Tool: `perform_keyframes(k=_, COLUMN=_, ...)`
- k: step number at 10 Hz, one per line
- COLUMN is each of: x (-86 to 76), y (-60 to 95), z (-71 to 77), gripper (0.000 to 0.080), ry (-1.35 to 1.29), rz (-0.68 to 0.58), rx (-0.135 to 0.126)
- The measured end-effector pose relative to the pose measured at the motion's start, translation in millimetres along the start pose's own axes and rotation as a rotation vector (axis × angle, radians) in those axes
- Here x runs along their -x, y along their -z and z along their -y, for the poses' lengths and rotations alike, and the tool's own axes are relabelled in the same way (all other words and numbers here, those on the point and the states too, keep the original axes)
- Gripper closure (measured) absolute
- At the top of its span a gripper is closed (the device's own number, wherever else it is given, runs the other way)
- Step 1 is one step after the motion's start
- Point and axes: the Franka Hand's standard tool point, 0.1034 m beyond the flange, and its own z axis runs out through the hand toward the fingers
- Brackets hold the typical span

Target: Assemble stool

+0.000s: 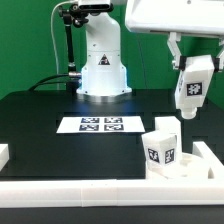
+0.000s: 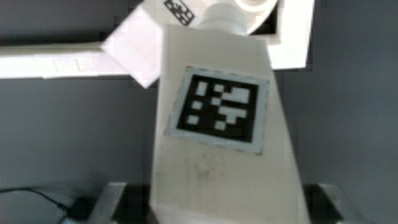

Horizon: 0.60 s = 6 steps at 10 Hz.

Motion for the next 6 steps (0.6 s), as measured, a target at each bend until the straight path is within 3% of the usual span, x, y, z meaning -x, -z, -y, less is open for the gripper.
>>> perform_keyframes(k=1, x=-4.2, y=-1.5, z=8.2, gripper=0.0472, ry=-0.005, rz=-0.100, rx=-0.032)
perform_keyframes(k=2, x=3.3, y=-7.9, z=18.8, gripper=0.0472, ry=0.004, rz=-0.178, rx=-0.061)
perform_keyframes(k=3, x=8.6, y=-14.0, z=24.3, gripper=0.0472, ry=0.014, rz=-0.207, rx=-0.071)
perform_keyframes(k=6, x=18.8, y=-34.6, z=21.4, gripper=0.0472, ry=0.062, rz=-0.206, rx=-0.057)
